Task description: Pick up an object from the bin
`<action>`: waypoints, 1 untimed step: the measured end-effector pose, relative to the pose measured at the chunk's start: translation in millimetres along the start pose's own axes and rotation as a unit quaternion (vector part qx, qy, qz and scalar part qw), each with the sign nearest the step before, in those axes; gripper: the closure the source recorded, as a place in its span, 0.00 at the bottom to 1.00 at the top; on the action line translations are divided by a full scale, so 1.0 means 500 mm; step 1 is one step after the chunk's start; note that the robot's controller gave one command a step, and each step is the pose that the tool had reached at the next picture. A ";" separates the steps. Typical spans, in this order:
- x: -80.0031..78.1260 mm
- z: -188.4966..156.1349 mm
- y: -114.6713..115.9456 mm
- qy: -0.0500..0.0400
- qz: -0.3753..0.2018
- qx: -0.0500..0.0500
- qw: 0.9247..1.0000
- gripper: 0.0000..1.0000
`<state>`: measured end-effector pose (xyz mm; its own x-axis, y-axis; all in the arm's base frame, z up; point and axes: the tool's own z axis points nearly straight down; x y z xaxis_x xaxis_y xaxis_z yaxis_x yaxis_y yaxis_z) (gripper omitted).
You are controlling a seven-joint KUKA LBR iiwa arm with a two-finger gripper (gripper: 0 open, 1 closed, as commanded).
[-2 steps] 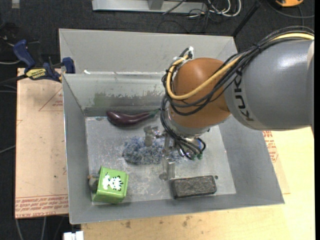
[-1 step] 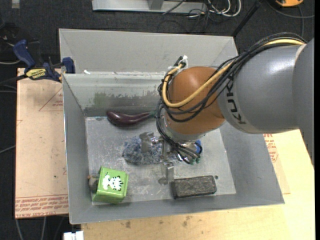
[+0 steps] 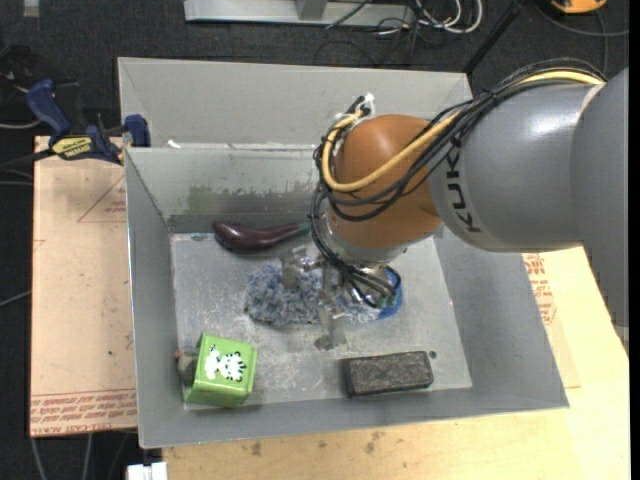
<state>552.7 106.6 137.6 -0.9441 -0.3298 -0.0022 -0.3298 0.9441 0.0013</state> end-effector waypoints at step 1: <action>-0.049 -0.011 -0.090 -0.001 0.009 0.000 1.000 0.00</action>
Offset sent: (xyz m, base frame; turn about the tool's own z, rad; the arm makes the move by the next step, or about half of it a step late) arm 0.0314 -0.0077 -0.0450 -0.1345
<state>590.9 72.2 142.8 -0.9501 -0.3119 -0.0032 -0.3119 0.9501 0.0022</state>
